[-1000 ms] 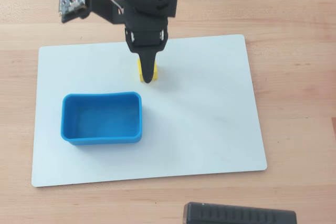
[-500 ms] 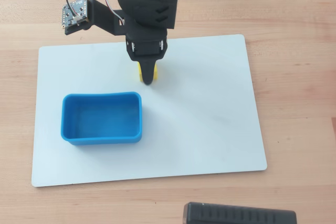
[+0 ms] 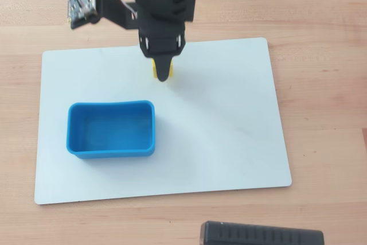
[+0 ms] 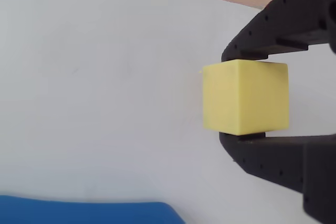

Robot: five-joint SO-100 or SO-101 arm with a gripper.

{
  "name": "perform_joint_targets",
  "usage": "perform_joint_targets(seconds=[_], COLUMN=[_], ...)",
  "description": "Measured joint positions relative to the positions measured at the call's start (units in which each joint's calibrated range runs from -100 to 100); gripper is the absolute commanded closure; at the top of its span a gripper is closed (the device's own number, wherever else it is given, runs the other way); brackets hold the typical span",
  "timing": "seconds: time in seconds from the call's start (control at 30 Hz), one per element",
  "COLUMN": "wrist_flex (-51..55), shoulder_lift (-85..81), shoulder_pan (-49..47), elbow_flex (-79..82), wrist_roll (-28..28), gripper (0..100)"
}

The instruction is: Pick up yellow cube and drop it in the blue rectangular bin

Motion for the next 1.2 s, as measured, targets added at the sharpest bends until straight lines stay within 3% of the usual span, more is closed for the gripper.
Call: perform_joint_targets(seconds=[0.27, 0.53, 1.2], wrist_flex=[7.79, 8.86, 8.86], shoulder_lift=[-3.14, -3.05, 23.09], shoulder_pan=[0.0, 0.54, 3.55], elbow_flex=[-8.5, -16.91, -45.44], wrist_roll=[-0.73, -0.88, -1.22], gripper=[98, 98, 98])
